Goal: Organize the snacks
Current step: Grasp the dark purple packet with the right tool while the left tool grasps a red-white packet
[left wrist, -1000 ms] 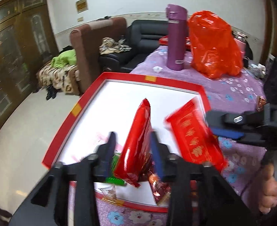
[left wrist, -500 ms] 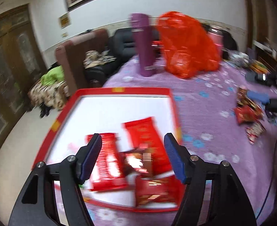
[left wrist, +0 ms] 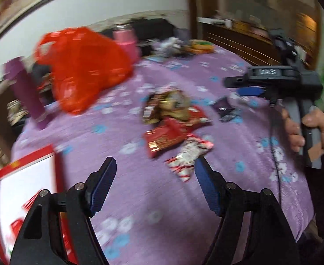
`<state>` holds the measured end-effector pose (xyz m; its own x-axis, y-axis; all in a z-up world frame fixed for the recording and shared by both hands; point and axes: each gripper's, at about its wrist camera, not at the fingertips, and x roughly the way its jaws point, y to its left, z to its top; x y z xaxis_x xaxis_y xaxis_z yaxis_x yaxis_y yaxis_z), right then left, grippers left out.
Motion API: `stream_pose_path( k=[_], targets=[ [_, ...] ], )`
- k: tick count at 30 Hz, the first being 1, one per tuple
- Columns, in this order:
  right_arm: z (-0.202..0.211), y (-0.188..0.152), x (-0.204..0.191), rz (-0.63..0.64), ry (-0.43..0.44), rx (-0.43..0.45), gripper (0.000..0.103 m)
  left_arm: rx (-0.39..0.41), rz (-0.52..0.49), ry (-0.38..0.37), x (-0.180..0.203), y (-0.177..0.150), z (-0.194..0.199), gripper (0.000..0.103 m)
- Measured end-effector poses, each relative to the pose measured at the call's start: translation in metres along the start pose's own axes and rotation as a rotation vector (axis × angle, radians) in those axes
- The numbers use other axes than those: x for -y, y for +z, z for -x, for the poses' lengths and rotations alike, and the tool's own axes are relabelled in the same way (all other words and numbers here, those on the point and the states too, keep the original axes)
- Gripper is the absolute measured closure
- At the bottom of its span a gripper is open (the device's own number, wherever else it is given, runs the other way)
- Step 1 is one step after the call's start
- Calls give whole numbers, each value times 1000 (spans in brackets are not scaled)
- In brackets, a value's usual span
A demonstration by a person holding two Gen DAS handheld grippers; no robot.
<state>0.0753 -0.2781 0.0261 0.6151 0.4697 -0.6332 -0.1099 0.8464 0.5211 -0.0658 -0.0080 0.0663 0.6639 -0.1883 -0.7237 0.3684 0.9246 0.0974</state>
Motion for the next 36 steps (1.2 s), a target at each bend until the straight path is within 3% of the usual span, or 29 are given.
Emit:
stream_pose_path(
  k=[4, 11, 16, 20, 24, 28, 36],
  targets=[
    [-13, 1, 8, -29, 58, -47, 39, -19, -39, -83, 8, 4, -23, 30],
    [-30, -6, -3, 0, 125, -108, 40, -42, -141, -167, 23, 2, -45, 30],
    [-43, -11, -15, 27, 209, -164, 41, -52, -143, -242, 24, 1, -50, 31],
    [-53, -14, -16, 59, 107, -176, 50, -65, -145, -265, 26, 0, -56, 45],
    [-56, -19, -24, 155, 5, -171, 67, -85, -149, -290, 28, 0, -64, 59],
    [-58, -33, -45, 330, -110, -143, 67, -98, -175, -307, 35, -2, -67, 66],
    [-59, -49, -61, 489, -217, -131, 65, -115, -121, -286, 31, 4, -78, 67]
  ],
)
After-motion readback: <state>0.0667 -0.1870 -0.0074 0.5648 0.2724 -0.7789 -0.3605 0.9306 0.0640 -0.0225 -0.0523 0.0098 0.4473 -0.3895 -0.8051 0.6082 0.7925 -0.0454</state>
